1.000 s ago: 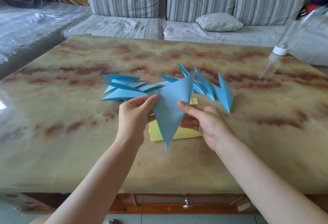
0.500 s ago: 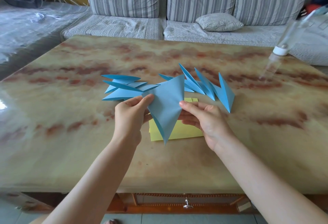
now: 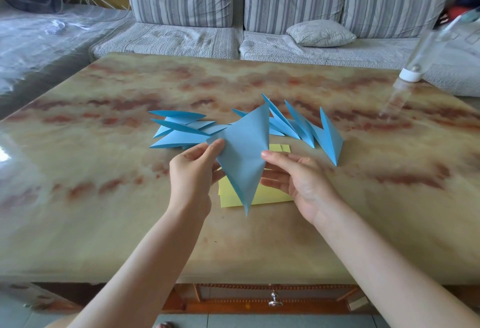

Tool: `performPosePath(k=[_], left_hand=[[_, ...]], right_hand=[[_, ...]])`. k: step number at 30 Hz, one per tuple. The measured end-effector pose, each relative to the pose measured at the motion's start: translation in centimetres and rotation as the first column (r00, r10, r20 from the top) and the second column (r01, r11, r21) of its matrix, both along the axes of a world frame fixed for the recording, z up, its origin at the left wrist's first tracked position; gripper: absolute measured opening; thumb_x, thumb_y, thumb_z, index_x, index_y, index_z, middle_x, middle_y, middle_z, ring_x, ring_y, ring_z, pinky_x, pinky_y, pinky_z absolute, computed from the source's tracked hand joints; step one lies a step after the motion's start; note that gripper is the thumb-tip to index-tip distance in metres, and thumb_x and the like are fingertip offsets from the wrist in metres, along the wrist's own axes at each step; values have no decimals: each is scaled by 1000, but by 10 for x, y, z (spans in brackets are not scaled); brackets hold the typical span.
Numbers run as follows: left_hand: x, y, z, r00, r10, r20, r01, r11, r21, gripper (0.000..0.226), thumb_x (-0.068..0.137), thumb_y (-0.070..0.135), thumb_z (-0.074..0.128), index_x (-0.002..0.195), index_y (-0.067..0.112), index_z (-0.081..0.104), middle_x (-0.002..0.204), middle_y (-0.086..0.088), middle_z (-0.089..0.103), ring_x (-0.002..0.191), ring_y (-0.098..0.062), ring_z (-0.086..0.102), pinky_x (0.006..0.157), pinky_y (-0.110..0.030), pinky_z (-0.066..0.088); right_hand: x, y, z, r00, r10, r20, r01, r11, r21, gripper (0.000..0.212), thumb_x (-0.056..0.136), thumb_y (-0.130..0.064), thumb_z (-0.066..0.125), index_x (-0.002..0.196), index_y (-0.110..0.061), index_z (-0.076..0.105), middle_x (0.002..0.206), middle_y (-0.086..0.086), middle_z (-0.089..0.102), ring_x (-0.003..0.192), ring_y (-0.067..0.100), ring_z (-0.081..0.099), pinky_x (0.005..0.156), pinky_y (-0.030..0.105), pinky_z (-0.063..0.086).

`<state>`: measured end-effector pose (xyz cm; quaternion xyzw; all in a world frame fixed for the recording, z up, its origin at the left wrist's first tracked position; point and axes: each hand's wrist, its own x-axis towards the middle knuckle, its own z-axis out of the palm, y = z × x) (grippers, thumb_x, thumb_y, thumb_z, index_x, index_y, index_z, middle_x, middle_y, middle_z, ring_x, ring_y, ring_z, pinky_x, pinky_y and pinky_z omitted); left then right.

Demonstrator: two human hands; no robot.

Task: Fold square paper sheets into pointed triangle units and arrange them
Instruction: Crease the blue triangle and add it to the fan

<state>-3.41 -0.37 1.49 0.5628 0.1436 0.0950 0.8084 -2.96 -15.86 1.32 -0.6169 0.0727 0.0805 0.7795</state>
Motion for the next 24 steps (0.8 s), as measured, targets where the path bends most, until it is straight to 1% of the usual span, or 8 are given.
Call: performPosePath(k=[3,8,12,17,19,21,24], left_hand=[[0,0,0,1000,14,2,-14,999,-28,16,90,11,63,75,9,67,77,0,71,67,-13,66,60,-20,55],[-3,-3,1,1000,-9,5,9,999,-43,15,90,11,62,76,7,65,80,-2,71,68,-13,66,58,-19,54],[-4,-2,3,1000,-9,27,11,999,-51,15,91,11,62,76,8,65,78,1,72,69,-12,68,59,-19,54],[-7,-6,4,1000,0,22,2,997,-77,16,91,11,62,76,8,65,83,-2,72,72,-13,68,61,-19,55],[-8,-8,4,1000,4,19,-2,995,-99,16,91,11,62,76,7,64,82,-3,72,73,-14,69,62,-20,56],[-10,-11,4,1000,4,26,-1,993,-114,16,91,10,61,75,6,63,79,-1,72,70,-13,68,61,-20,55],[-10,-12,4,999,25,42,-20,992,-123,14,91,10,61,79,3,59,77,-2,70,68,-12,67,60,-19,54]], right_hand=[[0,0,0,1000,21,-5,-21,999,32,14,81,-19,72,89,-8,73,92,9,75,77,20,71,74,31,57],[0,0,0,999,-33,15,33,999,5,8,81,-14,72,86,-7,73,90,11,75,74,20,71,70,27,57],[-1,1,1,999,-39,13,39,999,5,12,82,-15,72,89,-6,72,92,11,75,74,22,71,73,30,58],[-2,1,2,1000,-29,1,29,999,35,15,82,-16,72,94,-6,71,93,9,75,75,22,71,71,30,57],[-4,2,4,1000,-11,-1,11,999,36,13,82,-17,71,92,-8,71,94,7,75,77,21,70,71,30,57],[-5,3,4,1000,-6,8,6,1000,20,10,82,-17,71,87,-9,72,92,7,75,77,21,70,69,29,57],[-5,5,4,1000,-28,9,28,999,17,13,81,-17,73,88,-6,73,93,10,75,78,22,71,71,30,58]])
